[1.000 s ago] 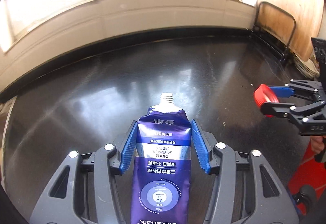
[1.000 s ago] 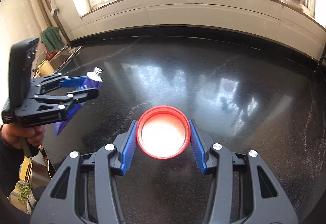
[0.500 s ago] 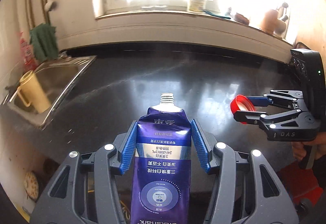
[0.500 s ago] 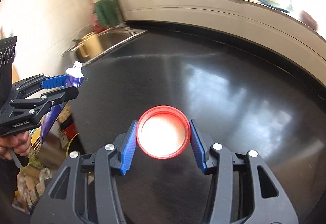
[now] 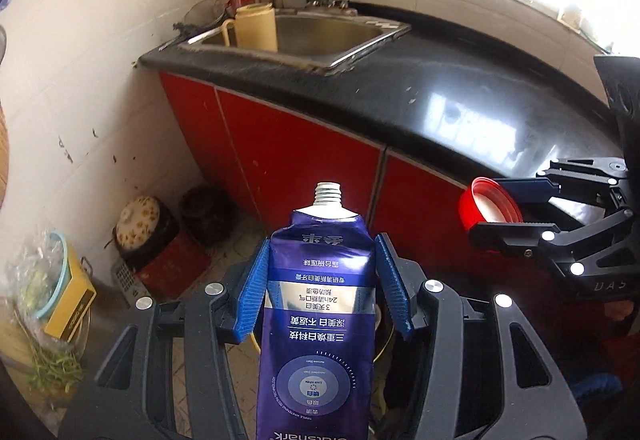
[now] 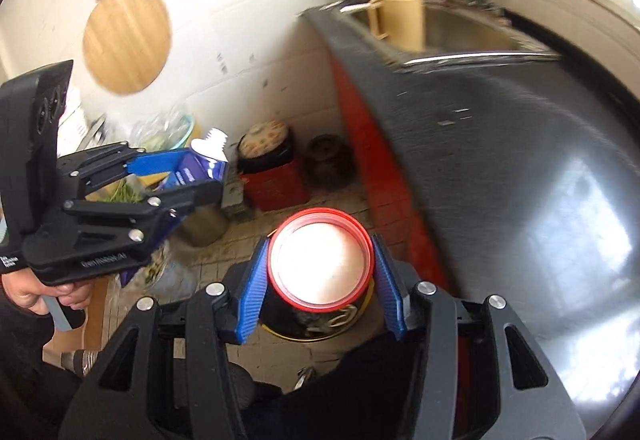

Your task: Collect trash

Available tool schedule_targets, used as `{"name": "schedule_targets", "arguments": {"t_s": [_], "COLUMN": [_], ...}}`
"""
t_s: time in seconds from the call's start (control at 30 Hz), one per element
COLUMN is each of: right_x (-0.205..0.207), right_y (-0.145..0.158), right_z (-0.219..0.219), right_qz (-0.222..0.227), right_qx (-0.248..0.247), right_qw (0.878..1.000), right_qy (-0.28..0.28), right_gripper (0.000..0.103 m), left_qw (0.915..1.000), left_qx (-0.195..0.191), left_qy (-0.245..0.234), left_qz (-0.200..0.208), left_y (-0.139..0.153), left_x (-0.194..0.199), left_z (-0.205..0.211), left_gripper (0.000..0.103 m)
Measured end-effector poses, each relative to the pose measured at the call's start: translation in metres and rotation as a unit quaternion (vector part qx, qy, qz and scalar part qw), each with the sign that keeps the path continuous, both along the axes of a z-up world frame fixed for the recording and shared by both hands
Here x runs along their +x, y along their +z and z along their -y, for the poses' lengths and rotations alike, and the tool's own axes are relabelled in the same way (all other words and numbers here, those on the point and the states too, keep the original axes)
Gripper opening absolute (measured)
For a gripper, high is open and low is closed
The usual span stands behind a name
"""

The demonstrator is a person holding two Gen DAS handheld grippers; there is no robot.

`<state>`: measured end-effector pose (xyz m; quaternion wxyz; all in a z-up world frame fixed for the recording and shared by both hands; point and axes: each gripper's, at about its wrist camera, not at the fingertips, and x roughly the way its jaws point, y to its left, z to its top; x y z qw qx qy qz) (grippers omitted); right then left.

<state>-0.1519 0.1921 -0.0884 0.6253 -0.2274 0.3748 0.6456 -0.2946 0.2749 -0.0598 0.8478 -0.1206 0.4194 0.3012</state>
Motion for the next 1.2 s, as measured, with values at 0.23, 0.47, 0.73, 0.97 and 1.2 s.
{"name": "schedule_targets", "arguments": {"t_s": [0.23,0.47,0.73,0.97,1.2], "right_x": [-0.029,-0.030,-0.026,-0.024,-0.028], "right_y": [-0.067,-0.118,-0.138,-0.130,-0.075], "right_z": [-0.056,-0.085,-0.093,-0.088,-0.051], "right_qz": [-0.004,-0.004,0.002,-0.002,0.017], "right_qx": [-0.048,-0.080,-0.101,-0.095,-0.056], "right_qw": [0.999,0.997,0.995,0.995,0.998], "right_qy": [0.017,0.003,-0.004,-0.005,-0.004], "right_gripper": [0.049,0.049,0.053,0.070,0.083], "left_qw": [0.9976,0.9927,0.9913,0.9931,0.9935], "left_qx": [-0.068,-0.116,-0.130,-0.114,-0.089], "left_qy": [0.013,0.025,0.014,0.024,0.066], "left_qz": [0.003,0.020,0.017,0.012,0.025], "left_y": [-0.086,-0.146,-0.162,-0.163,-0.122], "left_x": [-0.018,-0.025,-0.016,-0.017,-0.033], "left_z": [-0.026,-0.047,-0.047,-0.047,-0.041], "left_gripper": [0.051,0.052,0.052,0.081,0.094]}}
